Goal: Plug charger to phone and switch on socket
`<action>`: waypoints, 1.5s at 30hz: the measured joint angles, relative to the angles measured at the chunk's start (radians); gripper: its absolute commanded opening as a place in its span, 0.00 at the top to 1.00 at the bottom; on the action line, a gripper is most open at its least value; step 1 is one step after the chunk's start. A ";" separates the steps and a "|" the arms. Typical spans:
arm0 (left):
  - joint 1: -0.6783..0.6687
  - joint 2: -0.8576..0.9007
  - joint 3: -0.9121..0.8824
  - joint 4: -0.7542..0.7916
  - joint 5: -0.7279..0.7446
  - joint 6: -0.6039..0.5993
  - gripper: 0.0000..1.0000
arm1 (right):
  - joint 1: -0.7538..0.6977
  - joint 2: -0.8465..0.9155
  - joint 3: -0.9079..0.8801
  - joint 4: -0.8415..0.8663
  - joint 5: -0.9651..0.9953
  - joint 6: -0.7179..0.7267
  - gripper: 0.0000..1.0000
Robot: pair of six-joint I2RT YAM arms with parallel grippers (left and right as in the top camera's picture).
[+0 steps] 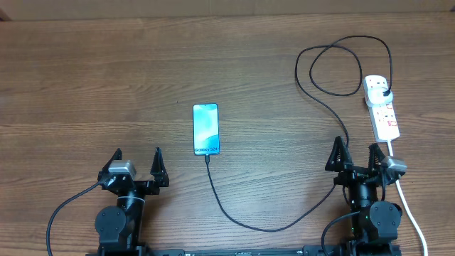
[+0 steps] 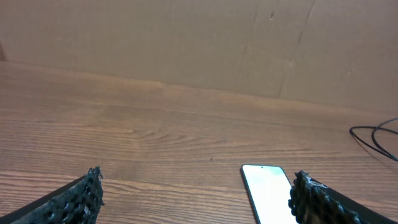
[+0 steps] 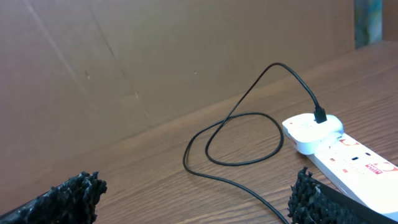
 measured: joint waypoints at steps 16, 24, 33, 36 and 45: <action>0.000 0.000 0.000 0.000 0.000 0.000 0.00 | 0.000 0.000 0.000 -0.001 -0.013 -0.023 0.00; 0.000 0.000 0.000 0.000 0.000 0.000 0.00 | 0.000 0.000 0.000 -0.002 -0.014 -0.023 0.00; 0.000 0.000 0.000 0.000 0.000 0.000 0.01 | 0.000 0.000 0.000 -0.001 -0.016 -0.026 0.00; 0.000 0.000 0.000 0.000 0.000 0.000 0.00 | 0.000 0.000 0.000 -0.002 -0.016 -0.026 0.00; 0.000 0.000 0.000 0.000 0.000 0.000 0.01 | 0.000 0.000 0.000 -0.001 -0.016 -0.027 0.00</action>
